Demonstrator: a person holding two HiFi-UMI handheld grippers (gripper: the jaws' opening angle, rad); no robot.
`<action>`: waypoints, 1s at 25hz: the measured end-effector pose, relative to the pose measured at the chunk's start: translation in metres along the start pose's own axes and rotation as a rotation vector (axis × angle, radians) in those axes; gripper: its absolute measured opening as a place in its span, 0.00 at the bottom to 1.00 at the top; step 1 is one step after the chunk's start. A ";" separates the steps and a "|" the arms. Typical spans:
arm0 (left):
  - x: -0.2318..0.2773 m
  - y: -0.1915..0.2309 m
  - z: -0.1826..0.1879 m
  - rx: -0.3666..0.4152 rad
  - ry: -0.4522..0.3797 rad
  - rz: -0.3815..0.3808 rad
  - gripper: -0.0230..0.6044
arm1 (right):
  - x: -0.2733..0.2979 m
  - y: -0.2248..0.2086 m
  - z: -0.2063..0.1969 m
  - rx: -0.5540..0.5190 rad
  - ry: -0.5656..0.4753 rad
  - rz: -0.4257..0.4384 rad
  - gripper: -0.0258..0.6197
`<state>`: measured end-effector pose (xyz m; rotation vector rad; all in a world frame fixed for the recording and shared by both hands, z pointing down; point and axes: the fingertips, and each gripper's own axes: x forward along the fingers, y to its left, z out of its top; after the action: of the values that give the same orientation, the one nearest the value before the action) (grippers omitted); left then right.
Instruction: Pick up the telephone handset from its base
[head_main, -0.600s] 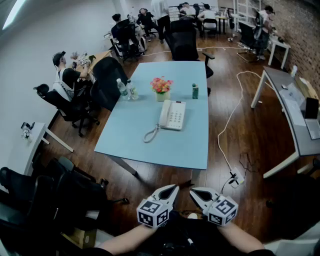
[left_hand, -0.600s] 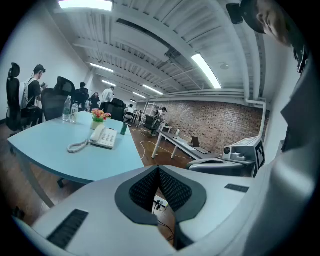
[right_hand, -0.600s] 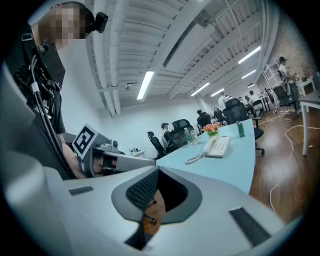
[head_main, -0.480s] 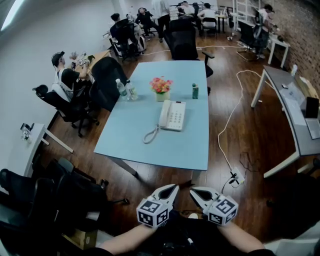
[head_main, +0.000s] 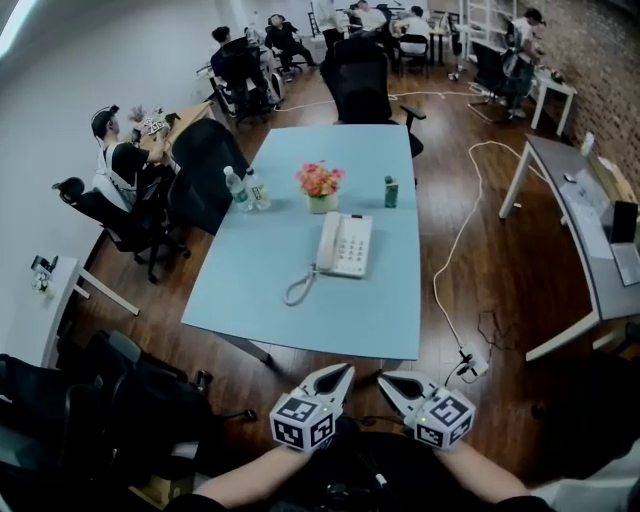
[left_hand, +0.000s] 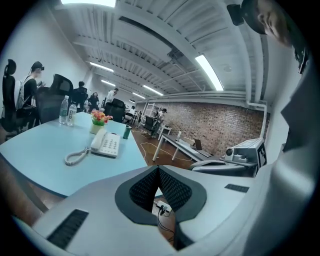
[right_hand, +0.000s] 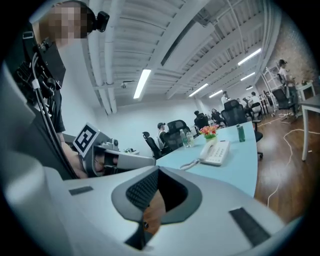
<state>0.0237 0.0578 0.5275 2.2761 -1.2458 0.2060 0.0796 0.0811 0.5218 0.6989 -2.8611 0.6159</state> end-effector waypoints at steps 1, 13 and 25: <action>0.004 0.007 0.006 0.000 -0.004 -0.002 0.04 | 0.005 -0.004 0.003 -0.006 0.001 -0.005 0.07; 0.053 0.081 0.069 0.017 0.024 -0.095 0.04 | 0.077 -0.057 0.051 0.004 -0.031 -0.125 0.07; 0.081 0.170 0.110 0.069 0.068 -0.146 0.04 | 0.142 -0.092 0.083 0.053 -0.107 -0.263 0.07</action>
<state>-0.0824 -0.1324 0.5288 2.3863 -1.0486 0.2743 -0.0049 -0.0867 0.5109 1.1252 -2.7860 0.6336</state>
